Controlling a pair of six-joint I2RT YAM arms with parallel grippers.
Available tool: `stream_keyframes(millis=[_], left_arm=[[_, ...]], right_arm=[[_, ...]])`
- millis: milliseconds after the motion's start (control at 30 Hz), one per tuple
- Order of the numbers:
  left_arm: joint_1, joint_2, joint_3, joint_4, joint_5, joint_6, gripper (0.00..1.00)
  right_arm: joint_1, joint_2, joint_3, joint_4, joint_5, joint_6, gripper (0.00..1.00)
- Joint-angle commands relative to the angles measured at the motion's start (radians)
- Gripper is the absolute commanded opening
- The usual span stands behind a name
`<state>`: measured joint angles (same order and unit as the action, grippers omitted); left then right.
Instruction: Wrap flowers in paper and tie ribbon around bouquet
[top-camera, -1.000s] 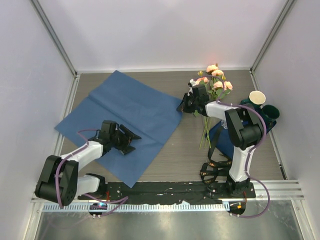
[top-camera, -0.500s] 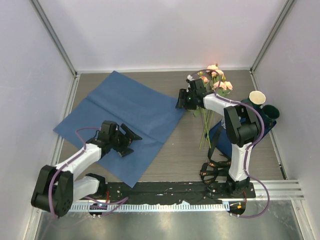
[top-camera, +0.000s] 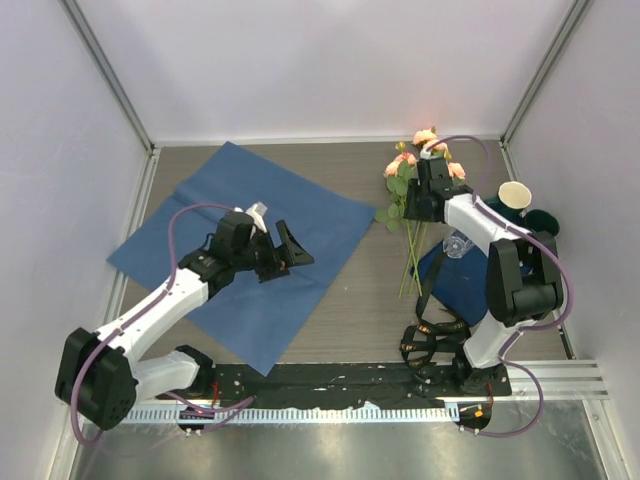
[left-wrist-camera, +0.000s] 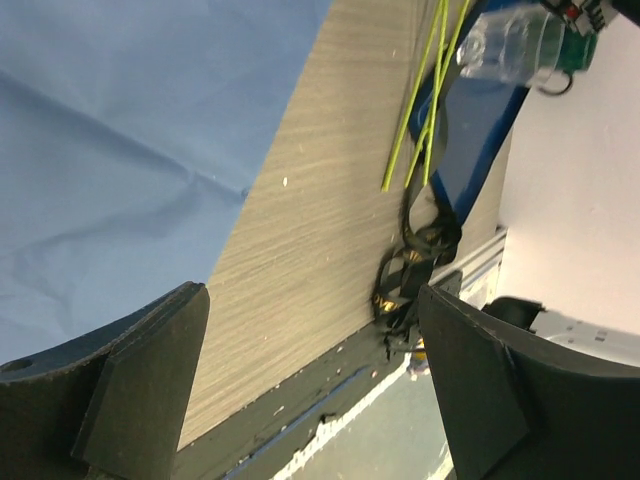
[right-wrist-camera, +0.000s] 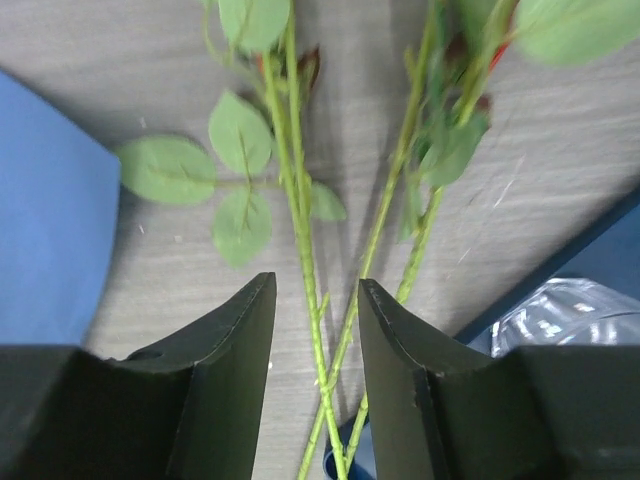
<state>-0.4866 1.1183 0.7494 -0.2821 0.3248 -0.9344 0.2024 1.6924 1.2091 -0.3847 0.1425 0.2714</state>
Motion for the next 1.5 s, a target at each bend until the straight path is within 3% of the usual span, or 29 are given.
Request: stream_keyframes(millis=[0,267,467,567,667,767,833,867,967,1267,1467], left_arm=[[-0.032,0.041,0.048,0.018,0.054,0.043,0.89],[-0.087,0.161,0.128,0.032,0.100,0.052,0.88],[-0.116,0.279,0.180,0.115,0.100,-0.018,0.85],[-0.118,0.348,0.217,0.188,0.112,-0.069,0.86],[-0.118,0.431,0.295,0.219,0.115,-0.092,0.89],[-0.119,0.501,0.355,0.247,0.138,-0.115,0.90],[-0.119,0.573,0.413,0.264,0.146,-0.124,0.87],[-0.119,0.598,0.432,0.273,0.152,-0.138,0.85],[-0.119,0.713,0.513,0.322,0.181,-0.173,0.82],[-0.147,1.044,0.830,0.475,0.270,-0.250,0.86],[-0.168,1.120,0.878,0.633,0.258,-0.343,0.85]], right_arm=[[0.019,0.016,-0.059,0.053,-0.063,-0.060,0.46],[0.019,0.064,-0.066,0.063,-0.046,-0.069,0.40],[0.022,0.081,-0.074,0.076,-0.015,-0.080,0.11],[0.022,0.095,-0.077,0.099,0.000,-0.090,0.11],[0.022,0.104,-0.066,0.104,-0.014,-0.093,0.23],[0.020,0.110,-0.066,0.107,-0.023,-0.092,0.26],[0.022,0.107,-0.066,0.112,-0.024,-0.095,0.21],[0.022,0.098,-0.068,0.115,-0.011,-0.090,0.11],[0.022,-0.009,-0.114,0.170,-0.009,-0.096,0.00],[0.020,-0.201,-0.180,0.184,-0.104,-0.021,0.00],[0.015,-0.278,-0.253,0.224,-0.282,0.048,0.00]])
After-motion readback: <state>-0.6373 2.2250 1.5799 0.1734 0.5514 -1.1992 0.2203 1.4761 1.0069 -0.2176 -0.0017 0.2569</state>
